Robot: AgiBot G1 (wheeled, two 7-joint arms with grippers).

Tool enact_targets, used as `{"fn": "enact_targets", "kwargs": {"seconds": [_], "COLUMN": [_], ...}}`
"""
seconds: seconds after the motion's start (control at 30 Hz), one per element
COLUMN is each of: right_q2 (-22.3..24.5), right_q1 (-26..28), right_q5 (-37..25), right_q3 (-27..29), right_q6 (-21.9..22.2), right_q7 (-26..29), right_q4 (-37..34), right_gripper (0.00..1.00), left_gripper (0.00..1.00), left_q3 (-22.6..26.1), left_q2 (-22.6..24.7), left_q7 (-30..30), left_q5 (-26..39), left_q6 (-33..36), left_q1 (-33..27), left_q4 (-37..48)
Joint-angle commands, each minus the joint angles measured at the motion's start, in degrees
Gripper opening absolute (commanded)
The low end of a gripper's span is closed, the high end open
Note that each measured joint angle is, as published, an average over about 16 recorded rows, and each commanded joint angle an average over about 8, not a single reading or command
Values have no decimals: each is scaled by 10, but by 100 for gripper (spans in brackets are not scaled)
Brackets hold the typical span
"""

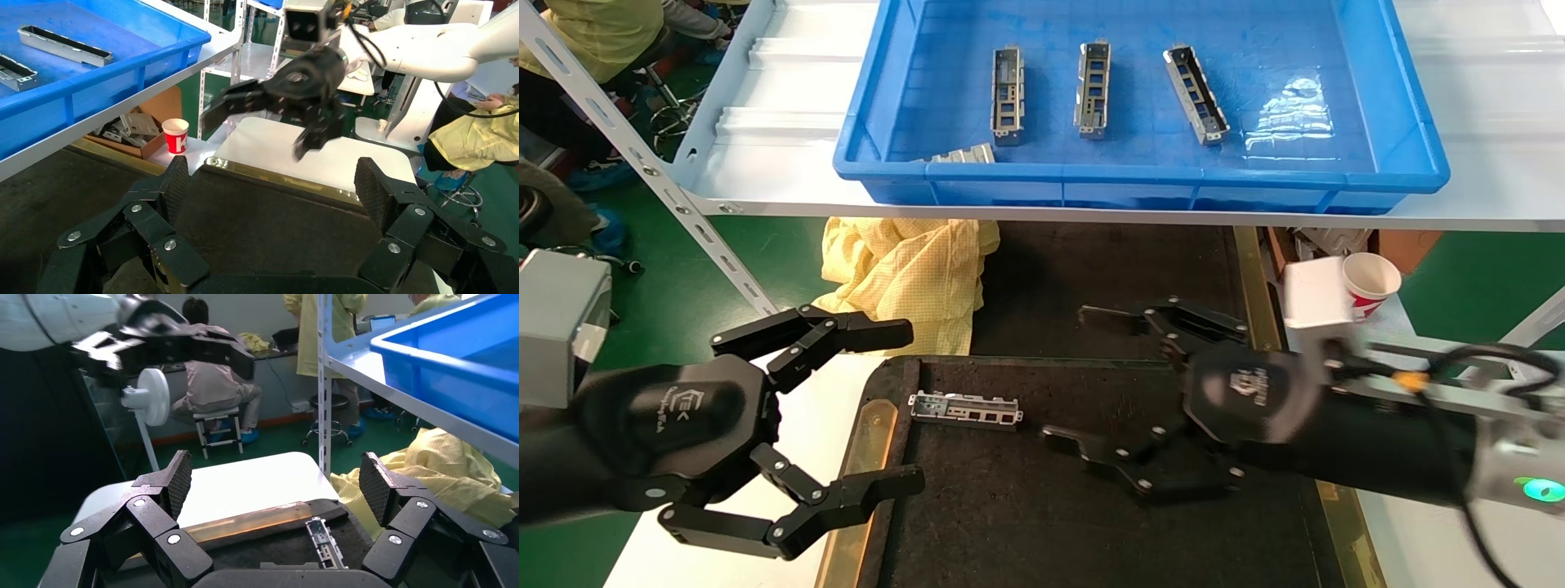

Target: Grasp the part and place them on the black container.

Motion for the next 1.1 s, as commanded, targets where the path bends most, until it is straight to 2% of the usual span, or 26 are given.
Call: {"fn": "enact_targets", "kwargs": {"seconds": [0.03, 0.6, 1.1], "right_q2": [14, 118, 116], "right_q1": [-9, -81, -80], "right_q5": [-2, -19, -20], "right_q3": [20, 174, 172], "right_q6": [-11, -96, -95], "right_q7": [11, 97, 95], "right_q4": [16, 138, 136], "right_gripper": [100, 100, 100], "left_gripper": [100, 100, 100], "left_q3": [0, 0, 0], "left_q2": [0, 0, 0], "left_q7": [0, 0, 0], "left_q5": [0, 0, 0], "left_q6": [0, 0, 0], "left_q1": [0, 0, 0], "left_q4": [0, 0, 0]}}
